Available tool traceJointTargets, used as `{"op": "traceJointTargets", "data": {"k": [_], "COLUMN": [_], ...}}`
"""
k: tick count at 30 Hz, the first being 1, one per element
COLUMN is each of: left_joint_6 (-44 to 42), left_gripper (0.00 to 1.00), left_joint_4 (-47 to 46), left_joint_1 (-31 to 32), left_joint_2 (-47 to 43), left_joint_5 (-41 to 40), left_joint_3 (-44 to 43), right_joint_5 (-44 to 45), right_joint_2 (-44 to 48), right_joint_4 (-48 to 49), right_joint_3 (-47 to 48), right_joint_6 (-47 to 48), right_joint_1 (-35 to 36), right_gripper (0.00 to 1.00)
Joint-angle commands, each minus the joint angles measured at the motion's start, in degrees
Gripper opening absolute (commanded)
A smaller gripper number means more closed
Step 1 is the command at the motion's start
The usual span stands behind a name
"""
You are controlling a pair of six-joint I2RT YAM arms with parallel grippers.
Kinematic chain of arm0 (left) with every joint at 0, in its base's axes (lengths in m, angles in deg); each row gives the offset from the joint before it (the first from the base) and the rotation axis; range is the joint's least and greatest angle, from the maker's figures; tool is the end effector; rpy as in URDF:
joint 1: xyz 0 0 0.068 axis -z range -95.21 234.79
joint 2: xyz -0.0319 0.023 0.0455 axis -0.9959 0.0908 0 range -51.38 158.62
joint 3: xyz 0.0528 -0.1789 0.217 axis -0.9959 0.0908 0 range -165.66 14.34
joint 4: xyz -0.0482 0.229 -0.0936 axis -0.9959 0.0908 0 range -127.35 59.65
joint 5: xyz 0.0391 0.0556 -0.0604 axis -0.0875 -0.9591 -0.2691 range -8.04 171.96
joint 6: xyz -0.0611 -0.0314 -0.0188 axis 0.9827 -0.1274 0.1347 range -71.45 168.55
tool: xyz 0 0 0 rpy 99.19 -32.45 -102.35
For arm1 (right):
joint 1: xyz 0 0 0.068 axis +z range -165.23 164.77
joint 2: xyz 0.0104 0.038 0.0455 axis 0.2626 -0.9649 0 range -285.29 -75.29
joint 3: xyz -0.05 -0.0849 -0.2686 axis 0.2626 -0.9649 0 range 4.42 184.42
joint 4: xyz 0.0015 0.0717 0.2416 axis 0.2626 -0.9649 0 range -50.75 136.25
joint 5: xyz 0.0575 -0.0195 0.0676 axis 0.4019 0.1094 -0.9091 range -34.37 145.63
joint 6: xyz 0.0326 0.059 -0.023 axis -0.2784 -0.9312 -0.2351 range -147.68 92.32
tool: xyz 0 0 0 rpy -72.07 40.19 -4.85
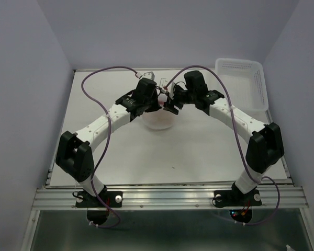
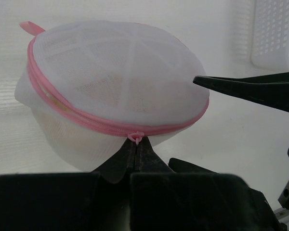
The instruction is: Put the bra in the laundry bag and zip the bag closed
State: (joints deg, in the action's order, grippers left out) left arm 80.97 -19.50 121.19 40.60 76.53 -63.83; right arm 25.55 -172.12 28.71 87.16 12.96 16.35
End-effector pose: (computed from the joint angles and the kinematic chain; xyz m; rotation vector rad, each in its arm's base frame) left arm 0.3129 -0.2239 0.3238 0.0180 2.1817 -0.6027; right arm 0.3268 0.2353 0.3249 -1.4569 1.4752 0.4588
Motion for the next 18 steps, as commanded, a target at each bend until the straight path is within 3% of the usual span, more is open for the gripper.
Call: {"op": "traceJointTargets", "data": {"k": [1, 5, 13, 18], "left_joint_6": [-0.78, -1.4, -1.58, -0.44], "left_gripper": [0.0, 0.0, 0.0, 0.0], "left_joint_4": [-0.8, -1.32, -0.63, 0.69], "left_joint_1": [0.42, 0.51, 0.51, -0.1], "left_joint_2": [-2.6, -2.42, -2.34, -2.86], "left_joint_5": [-0.28, 1.12, 0.86, -1.16], "left_joint_3": [-3.48, -3.48, -2.86, -1.46], "right_joint_5": [-0.15, -0.15, 1.43, 4.33], "right_joint_2": [-1.86, -4.05, -4.94, -2.84], "right_joint_4": [1.46, 1.54, 1.81, 2.77], "right_joint_3": [2.87, 3.39, 3.75, -0.47], "right_joint_6": [1.63, 3.13, 5.93, 11.82], "right_joint_1": [0.42, 0.42, 0.42, 0.42], "right_gripper": [0.73, 0.66, 0.25, 0.12]}}
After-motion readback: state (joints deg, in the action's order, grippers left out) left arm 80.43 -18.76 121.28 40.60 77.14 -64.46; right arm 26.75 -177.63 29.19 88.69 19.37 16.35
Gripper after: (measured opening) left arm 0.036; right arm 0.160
